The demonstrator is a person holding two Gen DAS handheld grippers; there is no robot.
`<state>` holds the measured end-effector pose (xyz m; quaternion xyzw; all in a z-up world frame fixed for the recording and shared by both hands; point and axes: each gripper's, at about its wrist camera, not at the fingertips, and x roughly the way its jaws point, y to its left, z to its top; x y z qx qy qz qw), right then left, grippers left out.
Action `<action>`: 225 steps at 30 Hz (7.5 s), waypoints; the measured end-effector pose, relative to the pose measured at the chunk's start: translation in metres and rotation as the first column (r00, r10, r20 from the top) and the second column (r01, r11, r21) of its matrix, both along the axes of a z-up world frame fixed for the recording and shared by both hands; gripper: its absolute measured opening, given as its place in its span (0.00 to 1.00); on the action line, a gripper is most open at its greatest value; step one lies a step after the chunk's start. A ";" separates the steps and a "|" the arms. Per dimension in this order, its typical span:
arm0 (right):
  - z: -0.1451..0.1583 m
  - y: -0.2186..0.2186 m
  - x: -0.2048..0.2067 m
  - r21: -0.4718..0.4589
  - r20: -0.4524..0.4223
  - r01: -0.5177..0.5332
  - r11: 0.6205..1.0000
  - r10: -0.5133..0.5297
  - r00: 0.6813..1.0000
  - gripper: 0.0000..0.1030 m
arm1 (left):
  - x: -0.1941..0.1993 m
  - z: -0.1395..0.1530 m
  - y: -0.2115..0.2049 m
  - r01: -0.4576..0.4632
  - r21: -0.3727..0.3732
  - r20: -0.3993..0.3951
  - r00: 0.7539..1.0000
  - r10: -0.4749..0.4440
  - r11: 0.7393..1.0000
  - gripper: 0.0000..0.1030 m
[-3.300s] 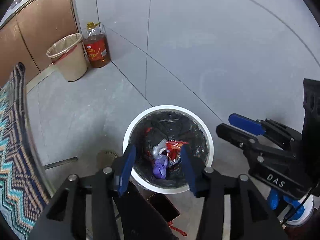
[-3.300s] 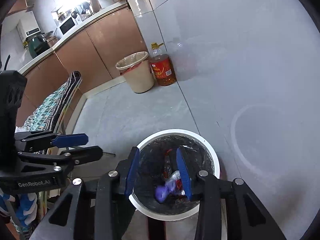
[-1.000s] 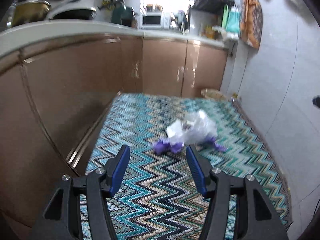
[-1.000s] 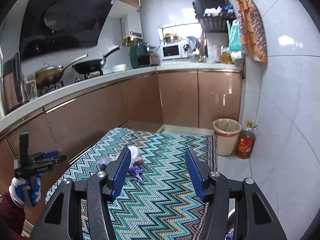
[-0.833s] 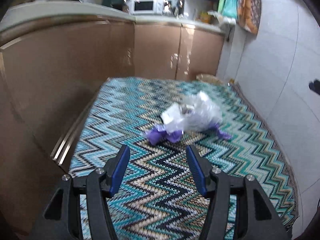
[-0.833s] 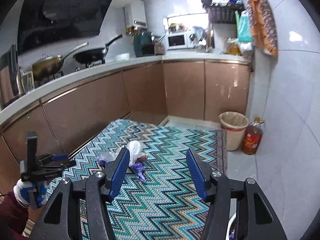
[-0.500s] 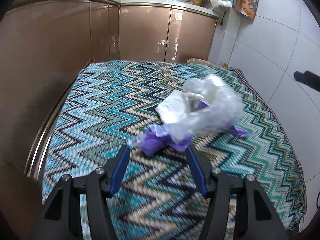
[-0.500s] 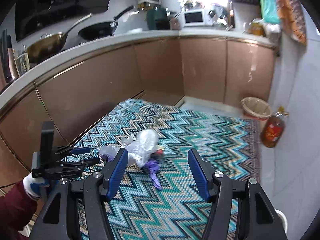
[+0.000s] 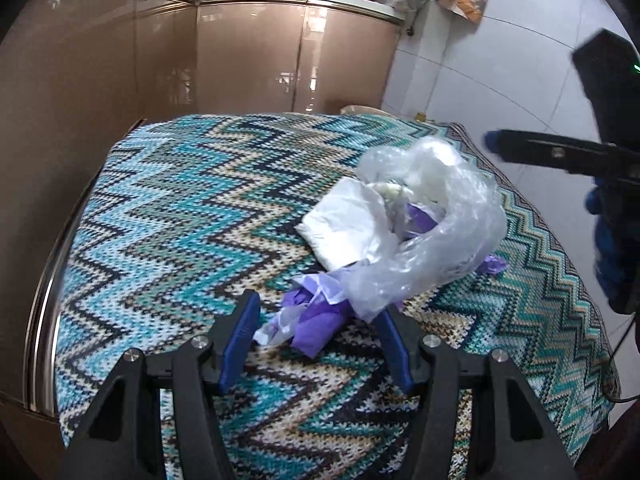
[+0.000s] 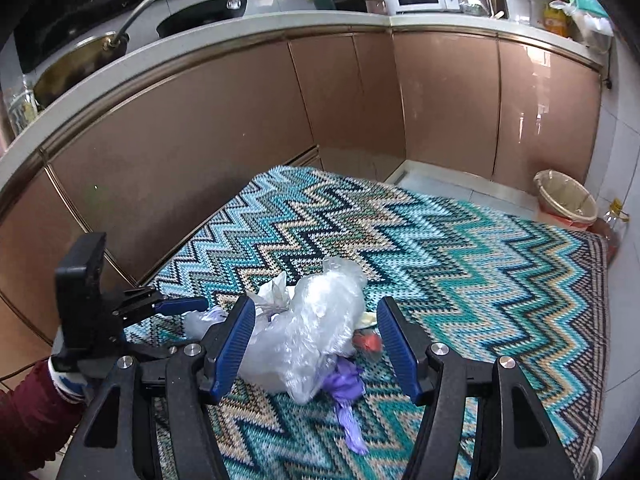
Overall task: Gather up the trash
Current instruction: 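Grasp the purple glove with the left tool while the right tool grasps a clear bag, then carry the purple glove and clear bag with both tools over the bin, then open both tools to drop the glove and clear bag into the bin, then move both empty tools back toward the white tissue and glove on the cloth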
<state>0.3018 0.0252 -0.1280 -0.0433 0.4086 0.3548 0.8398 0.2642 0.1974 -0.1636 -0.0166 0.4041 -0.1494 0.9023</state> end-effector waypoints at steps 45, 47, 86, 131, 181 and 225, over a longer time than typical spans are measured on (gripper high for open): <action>0.057 -0.041 -0.074 0.025 0.114 0.045 0.999 -0.047 0.992 0.25 | -0.068 0.047 0.006 -0.088 -0.005 0.109 0.990 0.088 0.996 0.32; 0.064 -0.048 -0.082 0.030 0.126 0.056 0.998 -0.059 0.990 0.25 | -0.078 0.055 0.005 -0.094 -0.009 0.127 0.987 0.094 0.996 0.32; 0.114 -0.230 -0.201 0.211 0.250 0.315 0.925 -0.363 0.898 0.25 | -0.138 0.133 -0.112 -0.005 -0.077 0.216 0.976 0.022 0.997 0.32; -0.076 -0.505 -0.109 -0.006 -0.077 0.750 0.662 -0.748 0.660 0.33 | 0.030 -0.040 -0.554 0.468 0.032 -0.279 0.852 -0.442 0.883 0.34; 0.113 -0.278 -0.194 0.097 0.277 0.502 0.859 -0.508 0.815 0.58 | -0.151 0.166 -0.255 -0.010 0.049 0.340 0.940 -0.008 0.999 0.51; 0.130 -0.190 -0.209 0.116 0.371 0.362 0.925 -0.379 0.848 1.00 | -0.230 0.167 -0.098 -0.459 -0.054 0.469 0.773 0.428 0.887 0.72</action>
